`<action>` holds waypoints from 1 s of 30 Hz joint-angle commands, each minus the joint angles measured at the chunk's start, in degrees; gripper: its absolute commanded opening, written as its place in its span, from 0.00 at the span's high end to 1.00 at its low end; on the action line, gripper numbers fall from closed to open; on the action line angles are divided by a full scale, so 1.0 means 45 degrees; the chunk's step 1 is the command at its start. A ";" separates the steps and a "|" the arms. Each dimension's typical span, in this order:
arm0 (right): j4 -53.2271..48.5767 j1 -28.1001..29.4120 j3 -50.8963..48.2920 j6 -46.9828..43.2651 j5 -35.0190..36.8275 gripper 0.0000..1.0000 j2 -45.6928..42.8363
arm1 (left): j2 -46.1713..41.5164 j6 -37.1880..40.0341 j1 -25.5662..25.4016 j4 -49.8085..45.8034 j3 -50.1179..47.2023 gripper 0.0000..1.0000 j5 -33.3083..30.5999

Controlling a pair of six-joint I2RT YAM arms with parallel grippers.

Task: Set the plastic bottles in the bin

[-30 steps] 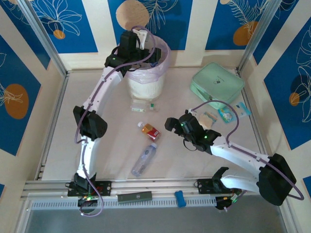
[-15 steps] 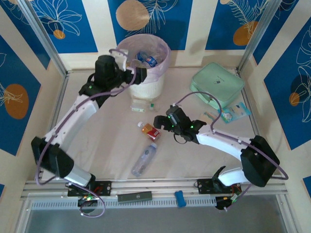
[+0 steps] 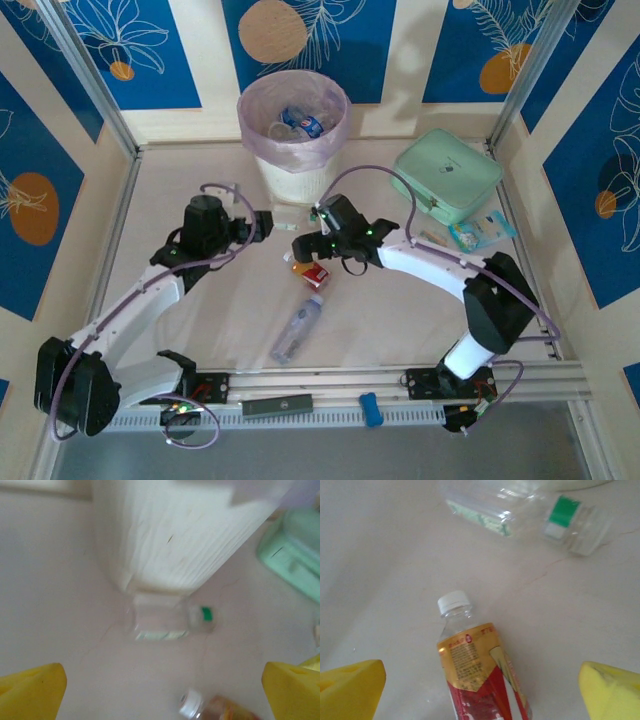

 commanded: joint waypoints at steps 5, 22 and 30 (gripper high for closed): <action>-0.2646 0.0094 0.2109 -0.2436 -0.2007 0.01 0.1997 | -0.1616 -0.3380 0.0218 0.0315 -0.3075 0.00 -0.0161; -0.5653 0.0944 0.5297 -0.5704 0.0934 0.07 0.5270 | -0.3237 -0.4948 0.0224 0.0830 -0.5023 0.00 -0.0674; -0.6120 0.1364 0.5628 -0.5913 0.1276 0.19 0.5820 | -0.2848 -0.4970 0.0224 0.1031 -0.4798 0.00 -0.0310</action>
